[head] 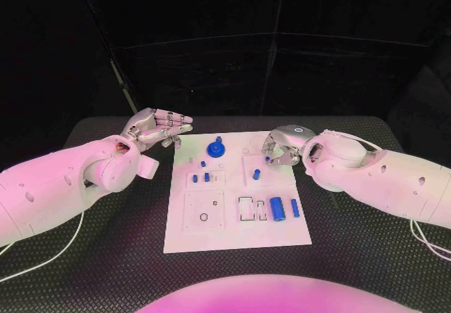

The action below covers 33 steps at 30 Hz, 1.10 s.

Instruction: Assemble the parts on the task board

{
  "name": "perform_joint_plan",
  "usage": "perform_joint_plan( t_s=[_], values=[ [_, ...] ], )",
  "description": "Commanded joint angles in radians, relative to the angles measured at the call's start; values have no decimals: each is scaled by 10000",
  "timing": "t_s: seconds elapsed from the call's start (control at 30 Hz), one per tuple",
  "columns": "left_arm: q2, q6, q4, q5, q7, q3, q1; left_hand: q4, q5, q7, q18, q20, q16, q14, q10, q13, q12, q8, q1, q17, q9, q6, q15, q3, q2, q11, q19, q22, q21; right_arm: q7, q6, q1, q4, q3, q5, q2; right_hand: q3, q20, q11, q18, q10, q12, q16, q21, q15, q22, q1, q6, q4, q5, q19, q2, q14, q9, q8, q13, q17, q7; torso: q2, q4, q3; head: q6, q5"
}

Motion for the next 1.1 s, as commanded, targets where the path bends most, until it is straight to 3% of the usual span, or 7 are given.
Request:
perform_joint_plan(
  t_s=[0.03, 0.33, 0.67, 1.1],
  values=[
    [0, -82, 50, 513, 409, 8, 8, 45, -20, 7, 96, -18, -47, -74, -51, -14, 27, 13, -41, -24, -13, 53, 30, -10, -29, 31, -79, -20, -82, -11, 136, 10, -95, -7, -234, 76, 211, 9, -27, 40, 128, -79, 58, 79, 63, 62, 123, 127, -29, -174, 79, 81, 366, 11, -84, -141, 31, 6, 8, 8, -3, -7, 4],
    [-18, -83, 77, 529, 384, 8, 5, 42, -18, 12, 96, -16, -55, -83, -69, -18, 25, 8, -28, -30, -16, 46, 32, -3, -19, 35, -87, -31, -102, 23, 313, -1, -366, -18, -237, 260, 946, -13, -65, 16, 383, -250, 141, 225, 23, 254, 268, 373, -162, -388, 150, 206, 385, 18, -203, -548, 143, -31, 6, -2, -2, -57, 26],
    [-35, -72, 85, 530, 341, 8, 5, 34, -16, 22, 95, -14, -63, -89, -88, -22, 25, -5, -9, -39, -23, 25, 35, 6, -10, 41, -91, -39, -120, 7, 645, -51, -501, -23, -239, 376, 1672, -40, -119, -12, 703, -373, 223, 394, -24, 477, 214, 670, -334, -482, 223, 146, 405, 34, -257, -852, 250, -73, 2, -2, -1, -104, 15],
    [-40, -45, 87, 531, 287, 8, 5, 8, -11, 36, 100, -9, -85, -102, -126, -30, 23, -26, 40, -77, -31, -8, 42, 30, 4, 53, -104, -75, -173, -211, 906, -145, -492, -29, -594, 461, 2604, -100, -240, -104, 1354, -445, 262, 834, -167, 1097, 134, 1189, -937, -485, 476, 37, 412, 63, -230, -1007, 244, -143, 1, -3, 0, -164, 18]
  ],
)
